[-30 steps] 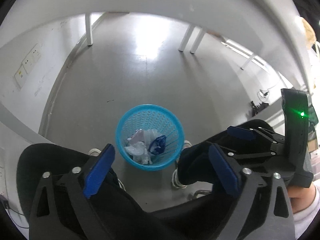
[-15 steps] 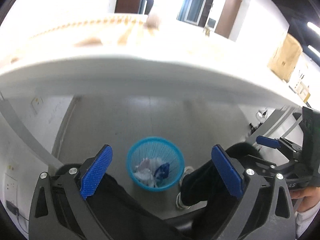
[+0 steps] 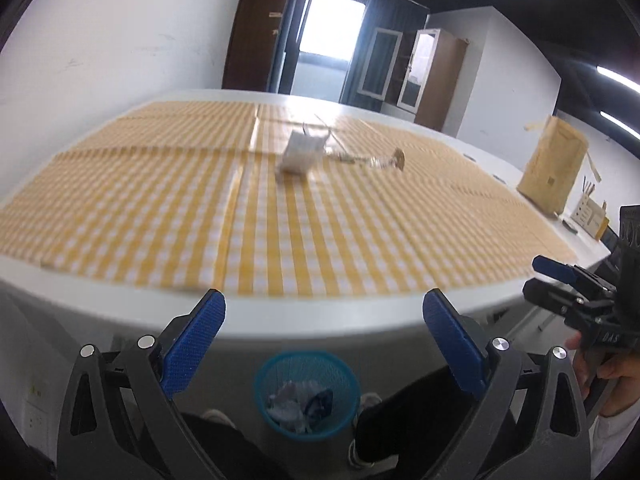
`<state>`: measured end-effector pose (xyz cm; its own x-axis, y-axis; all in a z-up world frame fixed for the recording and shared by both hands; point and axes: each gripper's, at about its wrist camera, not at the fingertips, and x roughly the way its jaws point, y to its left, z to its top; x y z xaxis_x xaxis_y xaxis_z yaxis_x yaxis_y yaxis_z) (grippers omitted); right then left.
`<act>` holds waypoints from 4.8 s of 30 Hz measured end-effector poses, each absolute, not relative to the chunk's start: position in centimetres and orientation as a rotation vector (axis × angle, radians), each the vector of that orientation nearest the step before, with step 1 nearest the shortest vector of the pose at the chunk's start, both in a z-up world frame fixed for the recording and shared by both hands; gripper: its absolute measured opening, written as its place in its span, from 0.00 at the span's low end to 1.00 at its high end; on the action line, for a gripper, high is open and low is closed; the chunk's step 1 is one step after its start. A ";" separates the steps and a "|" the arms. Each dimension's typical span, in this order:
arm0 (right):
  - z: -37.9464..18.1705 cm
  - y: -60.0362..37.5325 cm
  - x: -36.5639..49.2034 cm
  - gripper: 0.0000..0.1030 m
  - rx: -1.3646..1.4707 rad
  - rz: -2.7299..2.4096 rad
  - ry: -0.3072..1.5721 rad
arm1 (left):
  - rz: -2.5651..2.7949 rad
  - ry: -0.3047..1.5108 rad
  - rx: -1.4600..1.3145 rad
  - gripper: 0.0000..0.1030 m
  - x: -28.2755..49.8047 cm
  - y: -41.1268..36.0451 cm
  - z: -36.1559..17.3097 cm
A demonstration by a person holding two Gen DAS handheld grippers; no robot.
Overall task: Collect trash
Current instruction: 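Raise both tools back up toward the remaining trash on the table, then grasp the white paper bag with the left gripper while the right grasps the foil wrapper, then lift the paper bag and foil wrapper and carry them down over the wastebasket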
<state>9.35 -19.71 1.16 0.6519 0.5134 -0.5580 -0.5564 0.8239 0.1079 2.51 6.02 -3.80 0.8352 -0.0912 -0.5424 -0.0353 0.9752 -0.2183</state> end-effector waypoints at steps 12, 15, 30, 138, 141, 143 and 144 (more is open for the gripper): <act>3.5 -17.5 20.7 0.91 -0.074 0.582 0.663 | -0.049 0.636 -0.141 0.94 10.5 5.7 -0.9; 3.6 -17.1 23.9 0.91 -0.080 0.561 0.689 | -0.042 0.666 -0.140 0.94 12.9 6.0 -1.0; 1.7 -14.0 38.7 0.79 -0.029 0.472 0.840 | 0.044 0.822 -0.180 0.94 23.9 7.7 -2.6; -29.8 -14.2 17.3 0.12 -0.104 0.383 1.247 | -0.040 1.094 -0.428 0.44 10.4 5.5 -29.5; -31.5 -13.2 18.6 0.12 -0.109 0.381 1.292 | -0.028 1.130 -0.462 0.44 11.3 5.7 -30.6; -32.5 -12.8 19.4 0.12 -0.118 0.376 1.307 | -0.014 1.147 -0.478 0.44 12.0 5.9 -31.3; -33.0 -12.5 19.8 0.13 -0.127 0.372 1.311 | -0.007 1.157 -0.486 0.44 12.4 5.9 -31.8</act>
